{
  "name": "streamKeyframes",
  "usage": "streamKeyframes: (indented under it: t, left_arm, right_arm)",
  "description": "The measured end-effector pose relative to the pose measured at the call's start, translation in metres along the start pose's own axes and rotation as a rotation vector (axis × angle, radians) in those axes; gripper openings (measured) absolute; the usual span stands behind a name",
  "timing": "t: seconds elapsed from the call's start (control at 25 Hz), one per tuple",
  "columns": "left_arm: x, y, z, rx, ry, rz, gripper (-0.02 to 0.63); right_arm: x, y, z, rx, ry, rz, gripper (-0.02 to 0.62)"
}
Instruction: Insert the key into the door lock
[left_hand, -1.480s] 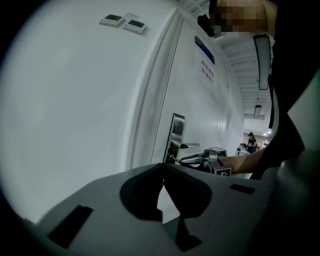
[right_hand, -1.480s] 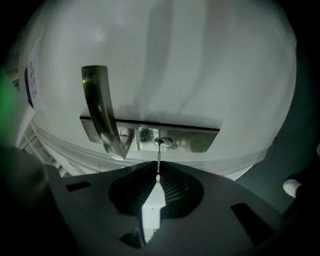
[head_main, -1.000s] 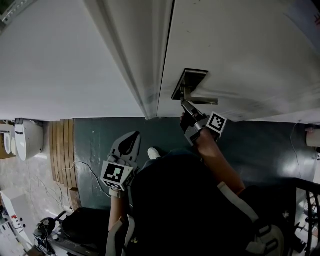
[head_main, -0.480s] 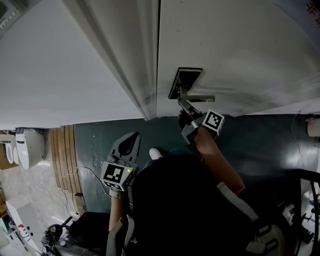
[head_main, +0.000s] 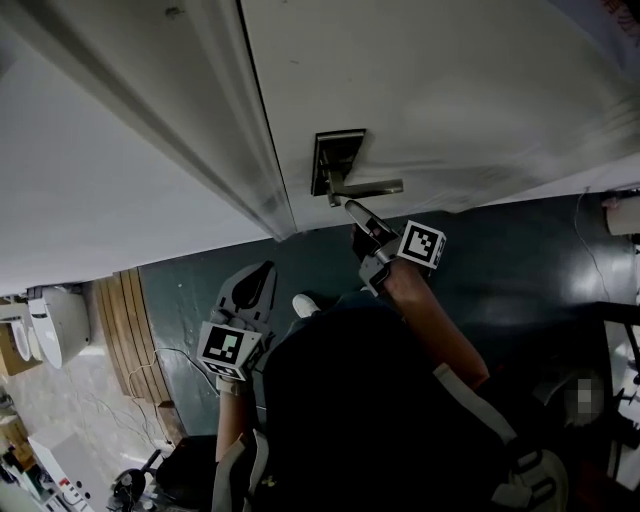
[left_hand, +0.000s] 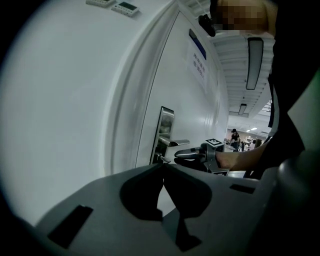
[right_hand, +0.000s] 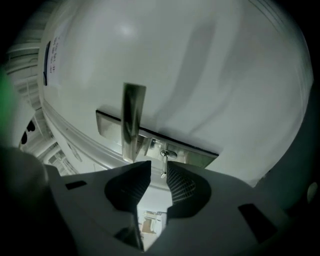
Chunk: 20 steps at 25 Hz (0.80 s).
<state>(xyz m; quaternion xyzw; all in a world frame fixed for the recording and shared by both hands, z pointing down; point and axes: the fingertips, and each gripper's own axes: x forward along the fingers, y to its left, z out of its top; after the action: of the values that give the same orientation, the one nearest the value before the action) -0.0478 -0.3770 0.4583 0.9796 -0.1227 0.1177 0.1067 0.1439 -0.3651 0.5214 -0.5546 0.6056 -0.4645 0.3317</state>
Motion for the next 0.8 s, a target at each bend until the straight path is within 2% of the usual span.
streamKeyframes:
  t: [0.16,0.28,0.52,0.8]
  left_arm:
    - [0.015,-0.013,0.004,0.004,0.004,-0.049,0.009]
    - [0.028,-0.026,0.007,0.008,0.003,-0.083,0.009]
    - [0.056,-0.057,0.008,-0.004,0.022,-0.138,0.009]
    - [0.087,-0.101,0.015,0.015,0.018,-0.224,0.009]
  right_arm:
    - [-0.024,0.009,0.007,-0.088,-0.014,-0.023,0.090]
    - [-0.046,0.012,0.017,-0.235,-0.014,-0.075,0.060]
    - [-0.088,0.034,0.038,-0.526,-0.019,-0.145,0.040]
    - [-0.139,0.061,0.060,-0.777,-0.051,-0.210,0.037]
